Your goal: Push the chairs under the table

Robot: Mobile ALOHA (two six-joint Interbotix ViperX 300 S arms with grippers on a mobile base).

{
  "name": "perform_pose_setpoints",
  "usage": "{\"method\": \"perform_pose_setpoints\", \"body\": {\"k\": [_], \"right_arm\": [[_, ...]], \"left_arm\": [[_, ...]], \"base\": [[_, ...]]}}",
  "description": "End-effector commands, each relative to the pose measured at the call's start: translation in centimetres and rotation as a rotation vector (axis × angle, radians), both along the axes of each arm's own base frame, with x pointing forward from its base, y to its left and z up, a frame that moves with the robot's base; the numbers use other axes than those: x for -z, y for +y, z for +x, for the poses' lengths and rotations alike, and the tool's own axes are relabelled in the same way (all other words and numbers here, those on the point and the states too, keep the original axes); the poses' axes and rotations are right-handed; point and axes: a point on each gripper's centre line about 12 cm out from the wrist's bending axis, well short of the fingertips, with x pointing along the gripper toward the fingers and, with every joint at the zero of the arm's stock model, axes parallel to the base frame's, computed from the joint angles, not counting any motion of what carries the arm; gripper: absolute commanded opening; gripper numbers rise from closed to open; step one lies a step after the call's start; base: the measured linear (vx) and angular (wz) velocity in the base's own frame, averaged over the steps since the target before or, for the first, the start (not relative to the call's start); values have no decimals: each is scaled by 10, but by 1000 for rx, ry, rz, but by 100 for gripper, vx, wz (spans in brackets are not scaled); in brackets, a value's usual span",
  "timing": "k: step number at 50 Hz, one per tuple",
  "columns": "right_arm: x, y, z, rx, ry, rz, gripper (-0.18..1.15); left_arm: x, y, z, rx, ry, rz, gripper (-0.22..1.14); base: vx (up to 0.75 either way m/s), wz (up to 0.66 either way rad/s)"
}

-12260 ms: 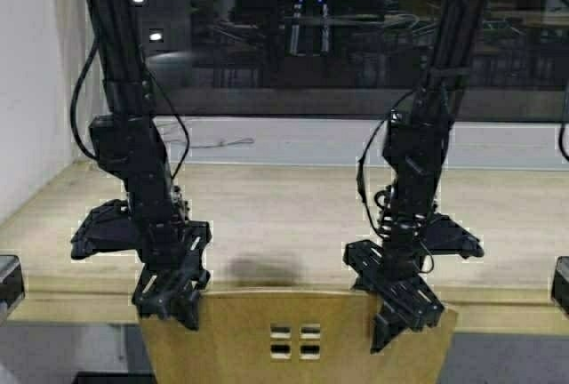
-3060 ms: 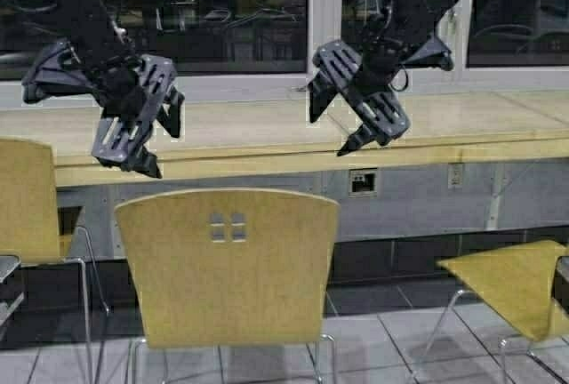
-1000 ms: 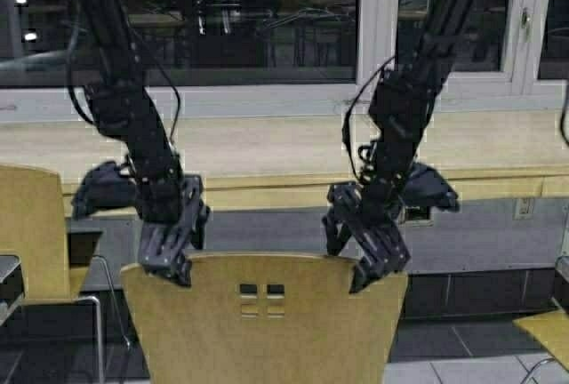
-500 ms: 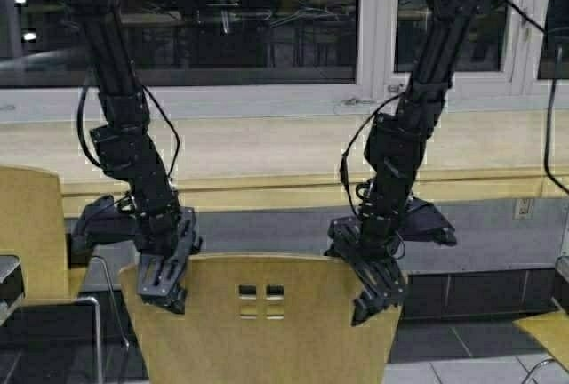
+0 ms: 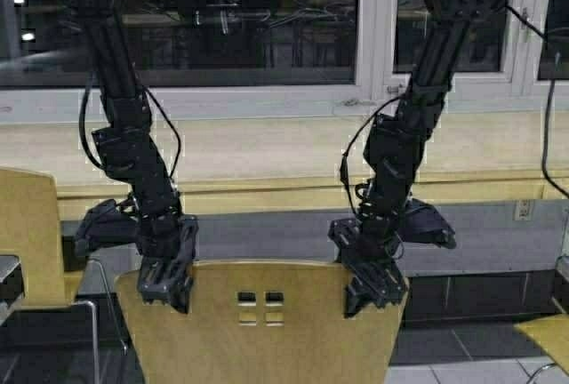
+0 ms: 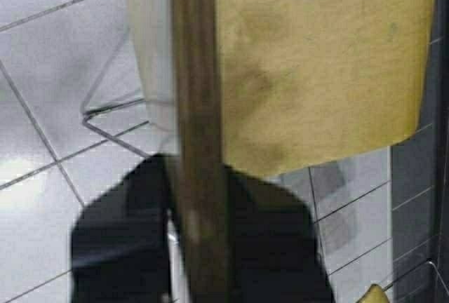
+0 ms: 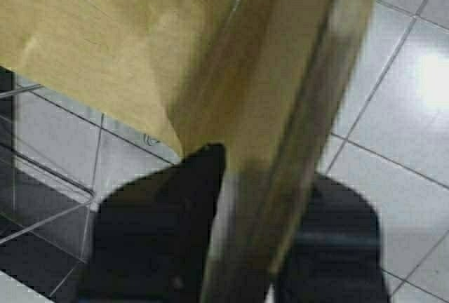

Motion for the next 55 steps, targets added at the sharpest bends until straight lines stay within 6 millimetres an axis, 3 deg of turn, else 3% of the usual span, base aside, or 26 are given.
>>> {"method": "perform_pose_setpoints", "body": {"k": [1,32,55], "right_arm": [[-17,8,12,-63,-59,-7,39],[-22,-8,21,-56,-64,-14,39],[-19,-10,11,-77,-23,-19,39]], "left_arm": [[-16,-6,16,1,-60,-14,39],[-22,-13,26,10,-77,-31,39],[-26,-11,17,24,-57,-25,39]], "base": [[3,0],[13,3],[24,1]]}}
